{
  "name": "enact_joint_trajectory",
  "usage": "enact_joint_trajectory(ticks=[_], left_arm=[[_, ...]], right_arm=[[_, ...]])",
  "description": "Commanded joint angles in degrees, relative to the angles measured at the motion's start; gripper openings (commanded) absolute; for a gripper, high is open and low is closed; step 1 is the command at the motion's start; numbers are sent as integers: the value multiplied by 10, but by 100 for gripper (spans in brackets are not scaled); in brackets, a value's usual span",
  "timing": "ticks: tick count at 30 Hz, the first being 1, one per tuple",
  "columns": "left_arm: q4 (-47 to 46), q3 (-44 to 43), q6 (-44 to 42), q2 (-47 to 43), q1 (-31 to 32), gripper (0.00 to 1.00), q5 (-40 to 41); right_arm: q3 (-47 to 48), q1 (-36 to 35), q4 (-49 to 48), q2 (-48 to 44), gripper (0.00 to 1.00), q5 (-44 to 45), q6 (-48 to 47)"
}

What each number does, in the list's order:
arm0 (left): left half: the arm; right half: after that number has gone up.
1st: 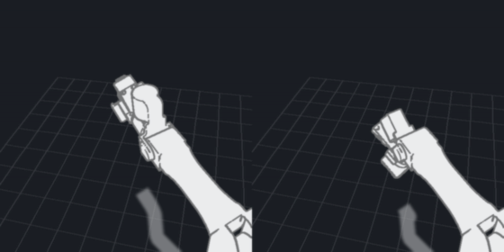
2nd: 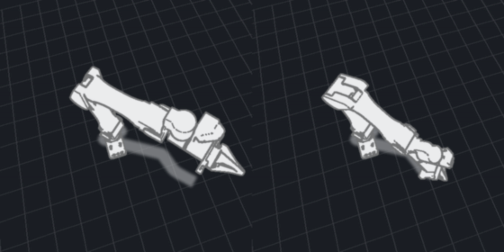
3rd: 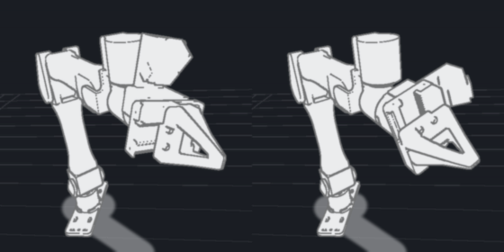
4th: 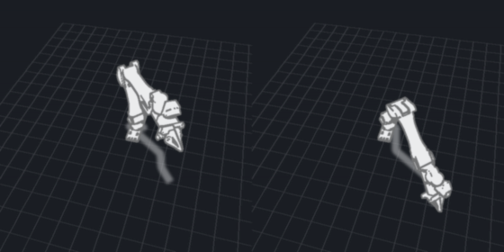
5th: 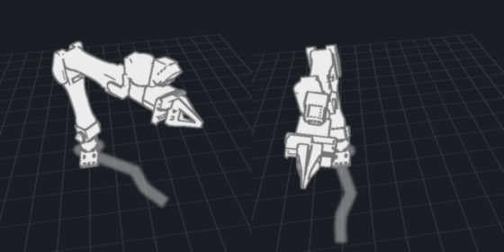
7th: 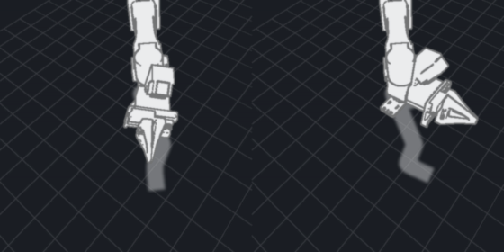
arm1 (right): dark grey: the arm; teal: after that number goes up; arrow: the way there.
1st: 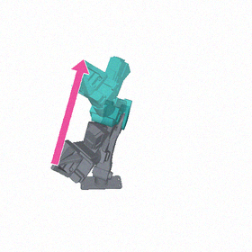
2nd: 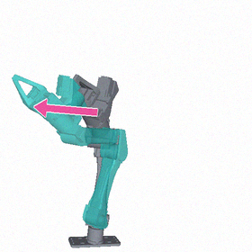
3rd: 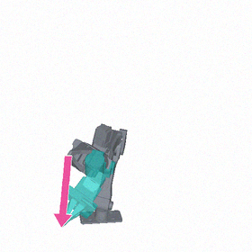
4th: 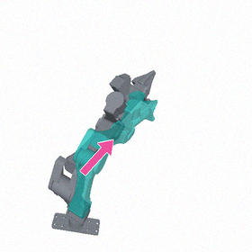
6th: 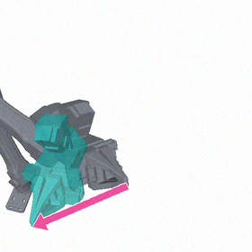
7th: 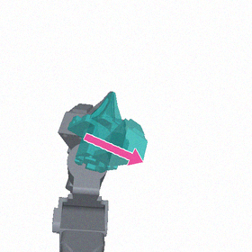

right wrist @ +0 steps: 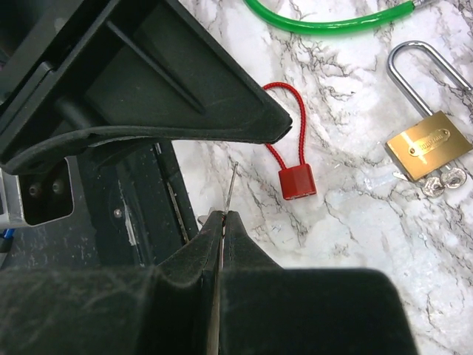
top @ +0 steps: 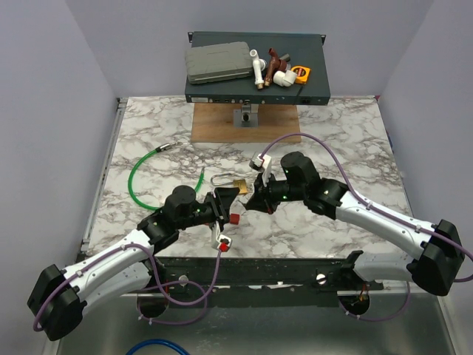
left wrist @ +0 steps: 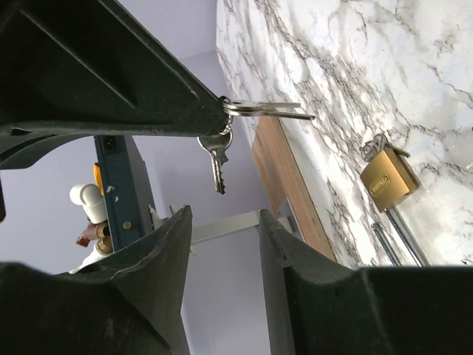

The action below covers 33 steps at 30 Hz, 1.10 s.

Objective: Unlock with the key
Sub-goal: Place the lock at the center of the board.

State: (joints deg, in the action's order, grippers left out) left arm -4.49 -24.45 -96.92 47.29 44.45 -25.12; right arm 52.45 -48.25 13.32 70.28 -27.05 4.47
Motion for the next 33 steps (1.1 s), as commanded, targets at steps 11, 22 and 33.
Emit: enact_joint_trajectory(ticks=[11, 22, 33], left_arm=[[-50, 9, -12, 8, 8, 37, -25], [-71, 26, -12, 1, 10, 22, -28], [-93, 27, -2, 3, 10, 15, -23]], right_arm=[[14, 17, -56, 16, 1, -59, 13], [-1, 46, -104, 19, 1, -98, 43], [-2, 54, -118, 35, 1, -118, 52]])
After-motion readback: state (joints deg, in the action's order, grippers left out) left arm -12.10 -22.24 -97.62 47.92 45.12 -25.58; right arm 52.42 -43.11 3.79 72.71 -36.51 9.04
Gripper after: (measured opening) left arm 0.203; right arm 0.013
